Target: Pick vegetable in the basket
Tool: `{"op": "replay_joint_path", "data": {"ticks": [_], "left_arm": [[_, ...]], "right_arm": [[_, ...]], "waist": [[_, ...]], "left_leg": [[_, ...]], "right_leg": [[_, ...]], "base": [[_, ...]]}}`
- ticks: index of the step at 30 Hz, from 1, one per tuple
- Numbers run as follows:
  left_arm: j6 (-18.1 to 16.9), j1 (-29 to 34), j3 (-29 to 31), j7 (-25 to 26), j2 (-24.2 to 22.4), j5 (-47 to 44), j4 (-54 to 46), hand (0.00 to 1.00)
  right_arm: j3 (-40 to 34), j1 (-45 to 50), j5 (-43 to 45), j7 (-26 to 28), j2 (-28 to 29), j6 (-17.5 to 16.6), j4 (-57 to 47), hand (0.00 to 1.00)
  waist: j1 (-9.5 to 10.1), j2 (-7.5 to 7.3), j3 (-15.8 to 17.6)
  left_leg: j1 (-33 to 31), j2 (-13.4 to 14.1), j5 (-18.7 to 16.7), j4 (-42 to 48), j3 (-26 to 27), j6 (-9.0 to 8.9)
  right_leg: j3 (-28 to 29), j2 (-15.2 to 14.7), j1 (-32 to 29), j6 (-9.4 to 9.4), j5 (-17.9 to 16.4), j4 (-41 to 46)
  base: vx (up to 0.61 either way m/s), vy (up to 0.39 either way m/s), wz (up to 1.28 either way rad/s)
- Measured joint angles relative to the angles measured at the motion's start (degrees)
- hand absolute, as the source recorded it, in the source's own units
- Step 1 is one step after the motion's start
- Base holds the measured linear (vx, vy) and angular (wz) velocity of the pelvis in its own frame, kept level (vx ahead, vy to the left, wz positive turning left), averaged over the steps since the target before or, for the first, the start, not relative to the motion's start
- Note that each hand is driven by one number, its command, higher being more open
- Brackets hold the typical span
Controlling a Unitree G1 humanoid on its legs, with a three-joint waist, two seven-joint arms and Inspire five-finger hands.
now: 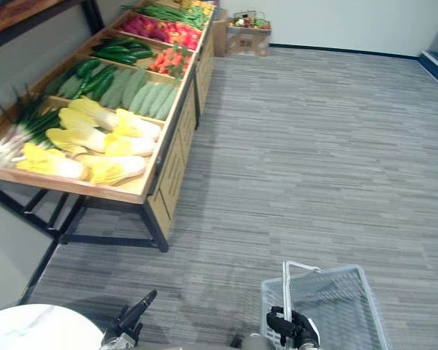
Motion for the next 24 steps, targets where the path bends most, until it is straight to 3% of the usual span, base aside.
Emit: {"op": "replay_joint_path", "data": {"ticks": [2, 4, 5, 8, 10, 14, 18, 20, 21, 22, 24], "left_arm": [[-0.1, 1.0, -0.2, 0.2, -0.7, -0.6, 0.1, 1.0], [-0.2, 1.6, -0.7, -0.4, -0.6, -0.5, 0.0, 1.0], [-0.1, 1.4, -1.2, -0.9, -0.7, -0.1, -0.1, 1.0], [0.3, 0.2, -3.1, -1.3, -0.2, 0.7, -0.3, 1.0], [0.3, -0.1, -3.4, -1.6, 0.1, 0.7, -0.2, 1.0], [0.3, -0.6, -4.6, -1.5, -0.1, 2.1, -0.1, 1.0], [0.3, -0.8, -4.0, -1.6, 0.1, 2.9, 0.0, 1.0], [0.3, -0.8, -2.3, -2.0, 0.2, 2.4, 0.0, 1.0], [0.2, -0.3, -2.0, -2.0, 0.0, 1.0, 0.1, 1.0], [0.2, 1.0, -2.1, -2.0, -0.5, -0.5, 0.1, 1.0], [0.2, 2.2, -2.4, -2.0, -1.3, -1.6, 0.1, 1.0]], "right_arm": [[1.3, -0.6, 0.0, -0.8, -0.1, 0.0, -0.1, 0.0], [2.3, -0.3, 0.0, -1.5, -0.4, 0.3, -0.1, 0.0], [2.4, -0.1, 0.2, -1.7, -1.0, 0.7, -0.3, 0.0], [1.8, 0.6, 3.4, -1.2, -2.5, 3.5, -0.3, 0.0], [0.2, 1.4, 9.2, 0.6, -2.4, 6.3, -0.3, 0.0], [-3.5, 2.9, 14.2, 2.3, -2.5, 7.1, -0.4, 0.0], [-5.0, 3.4, 16.0, 4.8, -0.4, 7.0, -1.1, 0.0], [-4.9, 2.9, 15.5, 5.5, 0.2, 7.2, -1.3, 0.0], [-4.9, 2.4, 15.2, 6.2, 0.0, 7.5, -1.1, 0.0], [-4.9, 2.0, 13.7, 7.2, -0.8, 8.1, -1.0, 0.0], [-5.0, 1.7, 12.7, 8.0, -1.7, 8.9, -1.0, 0.0]], "waist": [[-0.2, 1.19, 0.0], [-0.34, 1.09, -0.1], [-0.64, 1.33, -0.5], [-1.0, 1.6, -0.6], [-1.77, 1.4, -0.5], [-2.14, 2.09, -0.8], [-2.23, 1.43, -0.5], [-1.73, 0.93, -0.2], [-1.18, 0.69, 0.1], [-0.5, 1.54, 0.0], [-0.39, 3.15, 0.2]], "left_leg": [[0.7, 2.5, 0.7, 0.4, 1.6, -1.01], [1.4, 3.1, 1.1, -0.6, 1.3, -1.96], [1.5, 3.1, 2.2, -2.2, 0.9, -3.8], [1.2, 3.0, 3.9, -4.9, 0.9, -4.91], [1.3, 2.7, 4.7, -5.4, 0.8, -4.77], [1.5, 2.4, 5.1, -5.6, 0.9, -4.54], [2.5, 2.9, 4.7, -4.0, 1.2, -4.46], [0.6, 3.0, 3.5, 0.1, -5.0, -2.67], [-0.3, 1.8, 1.4, 1.4, -13.5, -2.49], [-0.2, -0.5, 0.0, 0.6, -21.4, -3.12], [-0.9, -2.3, -0.9, -1.2, -28.4, -2.93]], "right_leg": [[2.0, 4.4, 3.4, -1.38, 5.3, -8.4], [3.3, 6.1, 4.4, -2.5, 6.1, -10.8], [3.7, 6.9, 3.9, -3.01, 6.6, -11.7], [4.1, 8.1, 3.3, -3.68, 8.4, -14.3], [4.1, 8.4, 4.1, -3.88, 9.6, -16.2], [4.7, 8.4, 4.5, -3.86, 10.8, -17.5], [6.6, 8.8, 5.3, -3.74, 10.7, -17.8], [10.3, 8.9, 5.1, -3.99, 10.9, -17.6], [13.5, 9.0, 4.8, -4.19, 11.3, -17.6], [16.8, 9.4, 4.4, -4.09, 11.7, -17.6], [19.7, 10.5, 3.9, -3.72, 12.6, -17.5]], "base": [[-0.03, -0.284, -0.85], [-0.08, -0.229, -0.47], [-0.05, -0.086, -0.15], [-0.08, -0.069, -0.06], [-0.11, -0.056, -0.02], [-0.1, -0.015, -0.03], [-0.09, -0.028, -0.19], [-0.04, -0.042, -0.63], [-0.01, -0.008, -1.19], [-0.02, 0.069, -1.32], [-0.02, 0.147, -1.06]]}}
